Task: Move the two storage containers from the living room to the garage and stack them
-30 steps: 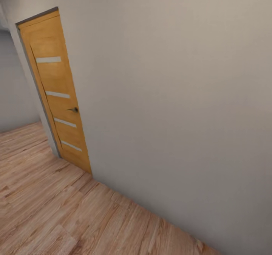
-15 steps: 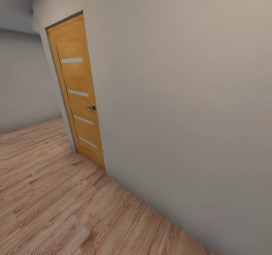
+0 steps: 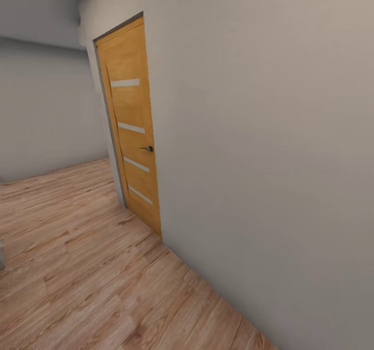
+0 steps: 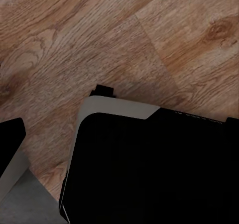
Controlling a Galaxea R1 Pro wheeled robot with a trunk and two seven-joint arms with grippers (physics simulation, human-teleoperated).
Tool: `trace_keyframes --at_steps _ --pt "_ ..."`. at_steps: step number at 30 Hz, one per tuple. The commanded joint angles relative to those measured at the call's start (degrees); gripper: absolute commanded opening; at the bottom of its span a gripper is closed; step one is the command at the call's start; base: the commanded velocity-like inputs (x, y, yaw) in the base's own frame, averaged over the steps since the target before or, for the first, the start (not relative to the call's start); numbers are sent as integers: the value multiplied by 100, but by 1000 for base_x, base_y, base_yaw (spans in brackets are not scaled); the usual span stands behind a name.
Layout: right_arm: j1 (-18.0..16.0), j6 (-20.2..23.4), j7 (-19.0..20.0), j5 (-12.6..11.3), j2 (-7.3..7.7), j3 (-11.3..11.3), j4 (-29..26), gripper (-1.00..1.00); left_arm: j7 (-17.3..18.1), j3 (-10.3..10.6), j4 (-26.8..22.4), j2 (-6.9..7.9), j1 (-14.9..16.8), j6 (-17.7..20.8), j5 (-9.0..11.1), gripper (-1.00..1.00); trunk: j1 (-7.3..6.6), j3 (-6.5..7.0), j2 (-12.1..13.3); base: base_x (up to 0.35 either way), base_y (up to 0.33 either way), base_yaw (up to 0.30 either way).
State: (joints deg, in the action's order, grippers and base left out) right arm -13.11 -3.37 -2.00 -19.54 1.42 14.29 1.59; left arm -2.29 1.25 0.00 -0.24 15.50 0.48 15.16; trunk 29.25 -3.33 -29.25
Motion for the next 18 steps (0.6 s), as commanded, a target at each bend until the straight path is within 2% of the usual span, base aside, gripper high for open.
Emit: trace_keyframes --at_steps 1,18 --pt "-8 -33 -2 -50 -2 48 17 100 -17 15 0 -2 6 5 36 100 5 -11 -10 229 0 267" --pt "-8 -33 -2 -50 -2 57 17 100 -17 15 0 -2 6 5 39 100 5 -11 -10 207 0 267"
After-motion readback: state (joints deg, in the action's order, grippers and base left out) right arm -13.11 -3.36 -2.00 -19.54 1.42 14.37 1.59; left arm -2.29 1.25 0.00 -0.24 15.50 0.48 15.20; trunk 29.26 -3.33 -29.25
